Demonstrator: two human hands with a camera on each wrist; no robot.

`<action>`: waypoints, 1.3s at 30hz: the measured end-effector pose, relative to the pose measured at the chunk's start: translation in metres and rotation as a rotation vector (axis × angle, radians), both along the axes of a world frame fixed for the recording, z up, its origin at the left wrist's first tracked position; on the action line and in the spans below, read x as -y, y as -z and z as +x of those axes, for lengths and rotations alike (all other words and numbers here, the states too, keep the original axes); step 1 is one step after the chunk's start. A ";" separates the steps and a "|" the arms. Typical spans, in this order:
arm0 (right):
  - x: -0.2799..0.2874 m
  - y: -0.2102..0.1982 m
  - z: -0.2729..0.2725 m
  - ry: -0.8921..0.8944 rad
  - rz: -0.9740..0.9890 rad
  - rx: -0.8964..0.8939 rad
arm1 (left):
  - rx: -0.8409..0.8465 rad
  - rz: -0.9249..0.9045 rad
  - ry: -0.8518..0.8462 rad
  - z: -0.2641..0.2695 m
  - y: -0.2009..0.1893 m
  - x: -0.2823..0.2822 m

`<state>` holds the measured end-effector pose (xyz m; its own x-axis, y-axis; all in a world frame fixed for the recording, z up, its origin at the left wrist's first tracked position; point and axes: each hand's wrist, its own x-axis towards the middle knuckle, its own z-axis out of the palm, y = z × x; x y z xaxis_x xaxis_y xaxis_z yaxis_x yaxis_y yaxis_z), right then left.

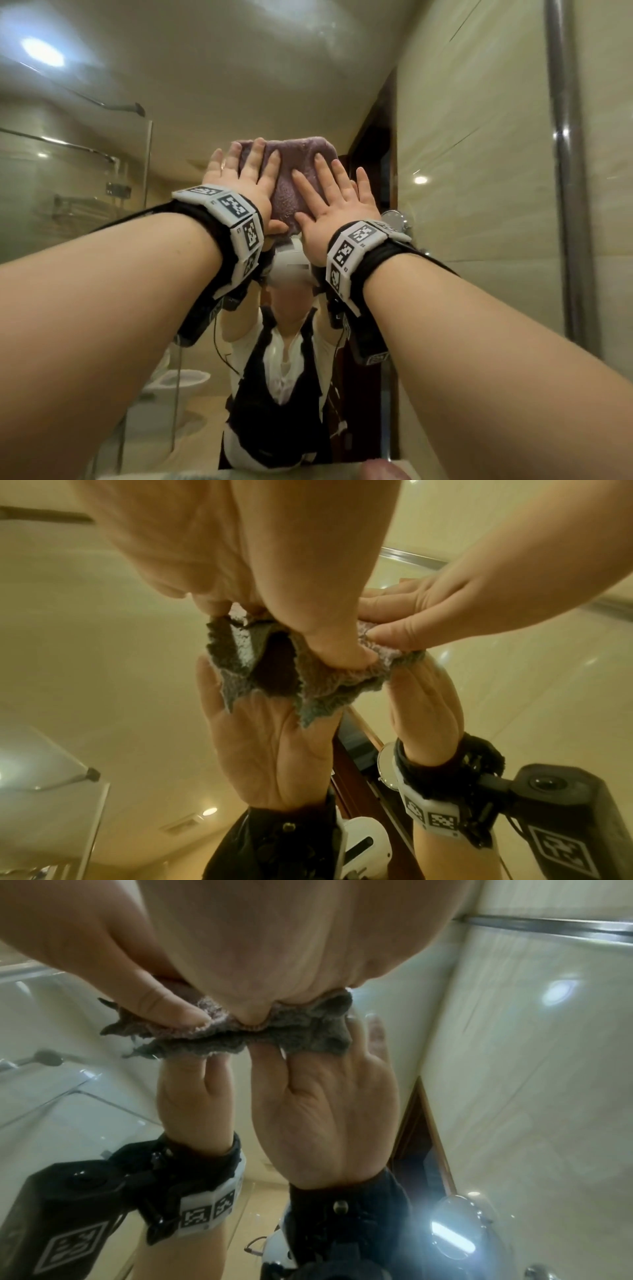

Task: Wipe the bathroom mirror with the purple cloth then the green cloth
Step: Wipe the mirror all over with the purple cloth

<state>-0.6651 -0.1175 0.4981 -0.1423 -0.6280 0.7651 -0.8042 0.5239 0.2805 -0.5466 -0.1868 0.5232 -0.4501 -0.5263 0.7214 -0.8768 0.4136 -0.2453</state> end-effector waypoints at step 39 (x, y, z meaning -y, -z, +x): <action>-0.166 0.011 -0.209 0.320 -0.014 0.168 | 0.202 -0.151 0.258 -0.243 -0.009 -0.155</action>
